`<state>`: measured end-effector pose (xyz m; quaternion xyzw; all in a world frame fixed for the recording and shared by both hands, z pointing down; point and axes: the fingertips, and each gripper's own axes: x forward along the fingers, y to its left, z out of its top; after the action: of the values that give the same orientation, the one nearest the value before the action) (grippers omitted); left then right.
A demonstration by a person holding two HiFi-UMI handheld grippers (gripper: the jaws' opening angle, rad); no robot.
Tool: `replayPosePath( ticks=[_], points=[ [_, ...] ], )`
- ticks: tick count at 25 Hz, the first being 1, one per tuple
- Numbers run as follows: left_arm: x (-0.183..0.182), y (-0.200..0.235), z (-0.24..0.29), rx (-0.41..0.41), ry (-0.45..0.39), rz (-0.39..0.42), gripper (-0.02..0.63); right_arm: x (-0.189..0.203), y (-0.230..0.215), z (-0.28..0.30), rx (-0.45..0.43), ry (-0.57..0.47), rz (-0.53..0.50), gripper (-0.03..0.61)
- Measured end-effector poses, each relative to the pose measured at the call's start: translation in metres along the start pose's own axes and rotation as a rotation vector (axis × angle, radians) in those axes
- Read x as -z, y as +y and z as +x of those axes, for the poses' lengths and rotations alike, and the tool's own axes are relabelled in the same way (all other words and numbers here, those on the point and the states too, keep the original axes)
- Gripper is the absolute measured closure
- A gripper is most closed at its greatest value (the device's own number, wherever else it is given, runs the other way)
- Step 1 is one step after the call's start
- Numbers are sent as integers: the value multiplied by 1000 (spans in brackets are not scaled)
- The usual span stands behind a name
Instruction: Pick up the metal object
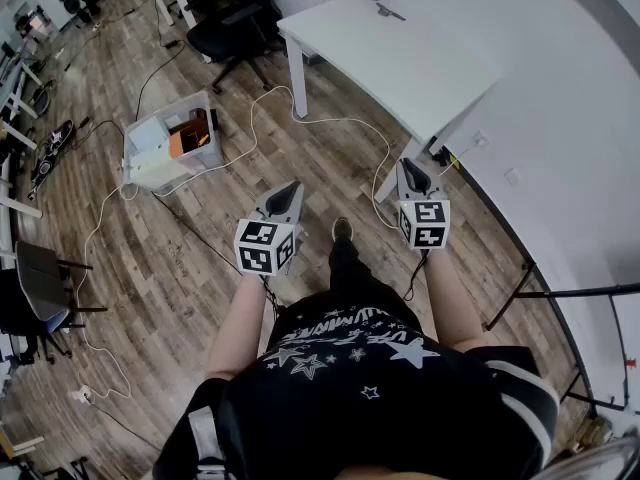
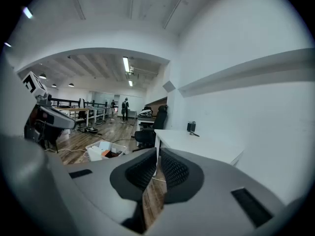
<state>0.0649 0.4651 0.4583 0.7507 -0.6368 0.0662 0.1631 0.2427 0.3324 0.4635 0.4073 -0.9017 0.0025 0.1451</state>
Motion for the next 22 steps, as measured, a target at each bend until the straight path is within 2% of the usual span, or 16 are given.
replayPosePath(
  ticks=[13, 22],
  points=[
    [-8, 36, 43, -5, 28, -10, 594, -3, -18, 55, 15, 17, 15, 520],
    [-34, 87, 134, 22, 63, -32, 594, -20, -64, 149, 57, 11, 38, 520]
  ],
)
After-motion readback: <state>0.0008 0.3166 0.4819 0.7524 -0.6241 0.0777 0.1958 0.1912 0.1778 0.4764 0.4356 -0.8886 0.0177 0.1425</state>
